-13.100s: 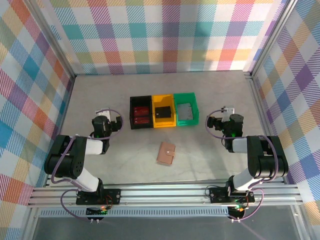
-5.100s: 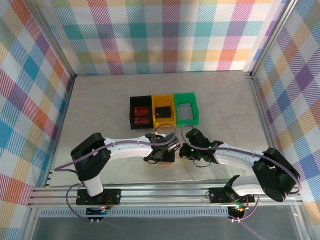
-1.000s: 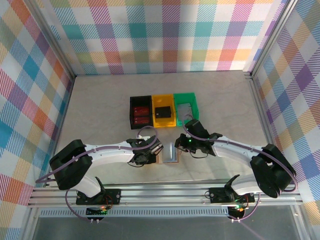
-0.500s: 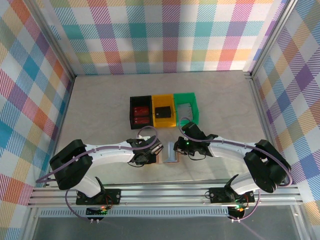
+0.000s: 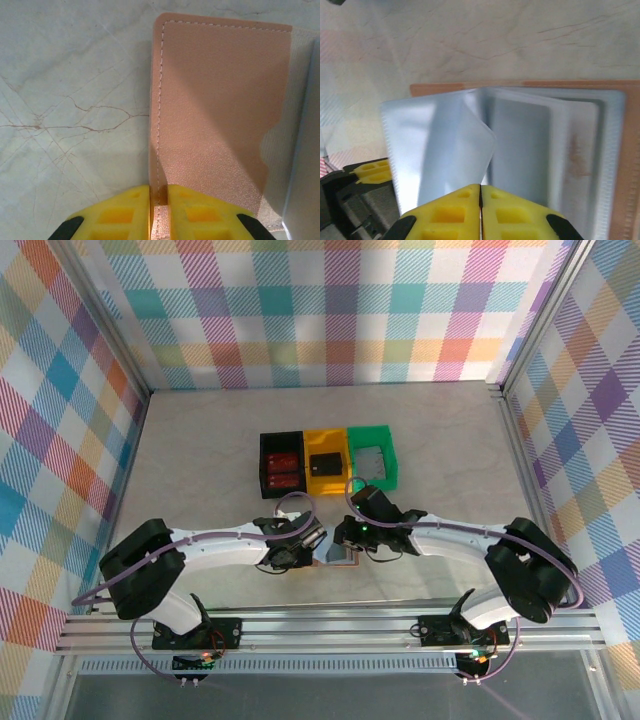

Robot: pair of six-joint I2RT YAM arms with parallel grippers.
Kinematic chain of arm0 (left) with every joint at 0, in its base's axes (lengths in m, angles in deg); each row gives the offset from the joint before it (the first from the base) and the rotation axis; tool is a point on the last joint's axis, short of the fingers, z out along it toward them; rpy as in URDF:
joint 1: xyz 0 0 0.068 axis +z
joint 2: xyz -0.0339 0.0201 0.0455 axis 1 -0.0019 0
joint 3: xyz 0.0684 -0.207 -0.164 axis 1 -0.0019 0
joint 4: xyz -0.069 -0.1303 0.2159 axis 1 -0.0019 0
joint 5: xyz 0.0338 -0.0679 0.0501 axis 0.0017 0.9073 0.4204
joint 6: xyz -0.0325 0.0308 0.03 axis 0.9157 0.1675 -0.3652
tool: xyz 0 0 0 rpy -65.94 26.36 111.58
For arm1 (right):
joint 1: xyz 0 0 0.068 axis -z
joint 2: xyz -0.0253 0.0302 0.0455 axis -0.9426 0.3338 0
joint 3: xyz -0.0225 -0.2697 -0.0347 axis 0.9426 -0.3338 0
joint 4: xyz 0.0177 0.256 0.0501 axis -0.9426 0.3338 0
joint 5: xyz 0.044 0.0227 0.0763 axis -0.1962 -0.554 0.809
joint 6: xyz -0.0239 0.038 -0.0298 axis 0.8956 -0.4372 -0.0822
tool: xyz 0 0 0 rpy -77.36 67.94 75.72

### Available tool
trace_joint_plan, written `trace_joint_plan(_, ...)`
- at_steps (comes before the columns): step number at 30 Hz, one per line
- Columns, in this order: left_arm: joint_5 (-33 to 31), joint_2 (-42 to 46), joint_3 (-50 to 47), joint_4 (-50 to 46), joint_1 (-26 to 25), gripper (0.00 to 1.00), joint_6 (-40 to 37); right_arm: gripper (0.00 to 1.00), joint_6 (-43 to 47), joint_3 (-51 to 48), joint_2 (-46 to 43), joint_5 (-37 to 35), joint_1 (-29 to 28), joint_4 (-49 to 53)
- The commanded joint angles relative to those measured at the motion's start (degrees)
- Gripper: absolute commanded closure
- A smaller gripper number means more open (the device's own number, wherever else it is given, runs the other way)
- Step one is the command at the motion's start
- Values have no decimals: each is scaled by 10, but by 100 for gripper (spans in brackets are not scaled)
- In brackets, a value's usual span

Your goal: Take the credit cards out of the card holder

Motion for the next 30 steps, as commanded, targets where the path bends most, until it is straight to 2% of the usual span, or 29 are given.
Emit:
trace_joint_plan(1, -2, 25, -12, 7, 3, 82, -8, 92, 3, 20, 11, 8, -9, -1)
trace_joint_plan(10, -19, 55, -11, -10, 3, 77, -18, 91, 9, 40, 27, 5, -19, 7)
trace_joint_plan(18, -52, 129, -16, -33, 3, 59, -29, 87, 6, 85, 81, 14, -40, 8)
trace_joint_plan(24, -66, 180, -41, -27, 3, 56, -26, 82, 5, 106, 114, 22, -45, 4)
trace_joint_plan(30, -50, 180, -47, -4, 3, 54, -24, 81, 1, 119, 134, 29, -45, 8)
